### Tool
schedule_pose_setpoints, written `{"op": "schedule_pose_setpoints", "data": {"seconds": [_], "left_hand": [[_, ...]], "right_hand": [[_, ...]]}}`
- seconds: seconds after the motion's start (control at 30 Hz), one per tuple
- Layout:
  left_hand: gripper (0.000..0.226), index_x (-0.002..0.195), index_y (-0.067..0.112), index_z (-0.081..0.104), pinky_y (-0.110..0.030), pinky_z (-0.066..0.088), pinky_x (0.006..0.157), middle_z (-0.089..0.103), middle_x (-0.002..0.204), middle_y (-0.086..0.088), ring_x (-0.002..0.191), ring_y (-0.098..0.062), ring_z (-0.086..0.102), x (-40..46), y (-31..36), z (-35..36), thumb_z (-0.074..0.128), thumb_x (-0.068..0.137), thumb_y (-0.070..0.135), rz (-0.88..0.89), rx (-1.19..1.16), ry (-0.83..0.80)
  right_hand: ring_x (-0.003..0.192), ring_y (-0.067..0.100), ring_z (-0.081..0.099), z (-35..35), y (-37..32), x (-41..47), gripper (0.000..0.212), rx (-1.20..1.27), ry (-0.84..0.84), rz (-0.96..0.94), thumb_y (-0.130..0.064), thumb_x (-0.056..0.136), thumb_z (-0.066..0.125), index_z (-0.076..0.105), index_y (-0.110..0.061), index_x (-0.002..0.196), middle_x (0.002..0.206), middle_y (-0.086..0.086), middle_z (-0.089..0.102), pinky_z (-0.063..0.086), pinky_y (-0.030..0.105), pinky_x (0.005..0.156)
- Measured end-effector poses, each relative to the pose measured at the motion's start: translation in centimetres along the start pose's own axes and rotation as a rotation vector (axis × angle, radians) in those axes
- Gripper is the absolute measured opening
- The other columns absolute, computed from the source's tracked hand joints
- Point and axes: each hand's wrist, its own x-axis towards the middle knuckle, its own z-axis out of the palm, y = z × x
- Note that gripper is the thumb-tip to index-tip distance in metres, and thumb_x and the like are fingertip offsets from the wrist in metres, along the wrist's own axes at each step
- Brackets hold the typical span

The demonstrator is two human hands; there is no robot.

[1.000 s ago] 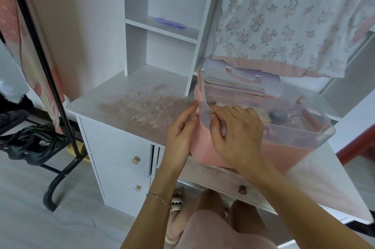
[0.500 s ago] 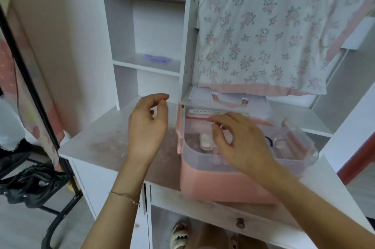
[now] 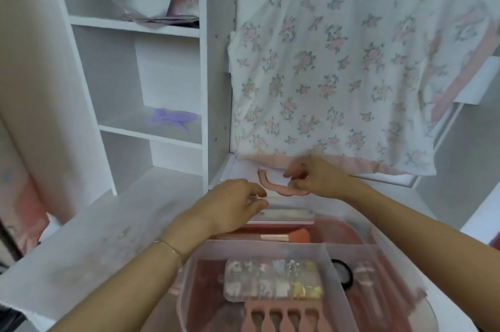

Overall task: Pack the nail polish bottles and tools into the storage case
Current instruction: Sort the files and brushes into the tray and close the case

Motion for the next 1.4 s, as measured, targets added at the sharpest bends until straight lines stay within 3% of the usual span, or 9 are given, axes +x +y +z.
{"op": "schedule_pose_setpoints", "data": {"seconds": [0.23,0.53,0.6,0.67,0.73,0.83,0.97,1.27,1.4], "left_hand": [[0.023,0.111,0.021,0.066,-0.016,0.038,0.081,0.061,0.1,0.004,0.095,-0.012,0.058,0.2,-1.1,1.1,0.055,0.091,0.027,0.046,-0.129,0.135],[0.022,0.108,0.022,0.068,-0.013,0.039,0.079,0.061,0.097,0.008,0.091,-0.008,0.058,0.0,-1.3,1.3,0.059,0.089,0.028,0.094,-0.159,0.134],[0.023,0.108,0.023,0.068,-0.009,0.036,0.075,0.061,0.096,0.008,0.087,-0.007,0.056,-0.2,-1.1,1.4,0.059,0.088,0.03,0.112,-0.154,0.129],[0.023,0.108,0.024,0.067,-0.005,0.034,0.073,0.059,0.093,0.009,0.085,-0.006,0.055,-0.3,-1.1,1.4,0.058,0.088,0.031,0.122,-0.141,0.13],[0.023,0.109,0.025,0.067,-0.003,0.033,0.073,0.056,0.092,0.013,0.085,-0.005,0.054,-0.3,-1.1,1.4,0.058,0.089,0.03,0.122,-0.127,0.133],[0.022,0.109,0.024,0.066,-0.007,0.037,0.077,0.06,0.098,0.011,0.09,-0.006,0.056,-0.2,-1.1,1.6,0.057,0.09,0.027,0.11,-0.134,0.136],[0.021,0.109,0.025,0.064,-0.025,0.042,0.087,0.063,0.106,0.005,0.097,-0.01,0.059,-0.3,-0.9,1.9,0.054,0.09,0.027,0.084,-0.135,0.125],[0.023,0.108,0.025,0.066,-0.024,0.038,0.088,0.061,0.105,0.004,0.102,-0.012,0.051,-0.8,-1.0,2.0,0.053,0.091,0.031,0.146,-0.069,0.198],[0.039,0.111,0.024,0.065,-0.027,0.032,0.093,0.055,0.114,0.002,0.113,-0.016,0.046,-1.3,-0.8,1.8,0.044,0.085,0.043,0.133,0.094,0.302]], "right_hand": [[0.075,0.004,0.049,1.0,1.3,3.8,0.03,-0.143,-0.196,0.0,-0.039,0.075,0.07,0.05,-0.026,0.094,0.084,-0.014,0.049,0.033,0.016,0.059],[0.078,0.001,0.044,1.4,2.9,4.1,0.037,-0.104,-0.192,-0.01,-0.046,0.073,0.069,0.046,-0.027,0.096,0.088,-0.018,0.041,0.034,0.016,0.062],[0.081,0.001,0.046,1.4,3.0,4.1,0.033,-0.135,-0.178,-0.05,-0.048,0.073,0.064,0.049,-0.029,0.095,0.089,-0.018,0.045,0.035,0.018,0.065],[0.076,0.001,0.048,1.3,2.8,4.1,0.012,-0.162,-0.16,-0.117,-0.04,0.077,0.059,0.05,-0.033,0.081,0.083,-0.017,0.05,0.035,0.02,0.067],[0.071,0.008,0.051,1.3,2.6,4.0,0.011,-0.153,-0.135,-0.165,-0.03,0.083,0.052,0.051,-0.031,0.071,0.077,-0.01,0.055,0.038,0.028,0.066],[0.077,0.02,0.054,1.2,2.8,4.0,0.019,-0.126,-0.069,-0.169,-0.025,0.093,0.041,0.058,-0.017,0.092,0.085,0.001,0.058,0.044,0.034,0.075],[0.093,0.008,0.046,1.4,3.4,4.3,0.031,-0.054,0.06,-0.132,-0.026,0.098,0.037,0.051,-0.012,0.122,0.104,-0.006,0.051,0.031,0.018,0.083],[0.103,0.026,0.056,-1.2,2.4,5.8,0.034,-0.105,0.233,-0.084,-0.011,0.097,0.036,0.056,-0.011,0.124,0.122,0.009,0.061,0.036,0.025,0.085],[0.07,0.007,0.052,-2.3,2.0,5.7,0.036,-0.031,0.239,-0.063,-0.006,0.095,0.033,0.06,-0.013,0.119,0.103,0.003,0.065,0.036,0.008,0.064]]}}
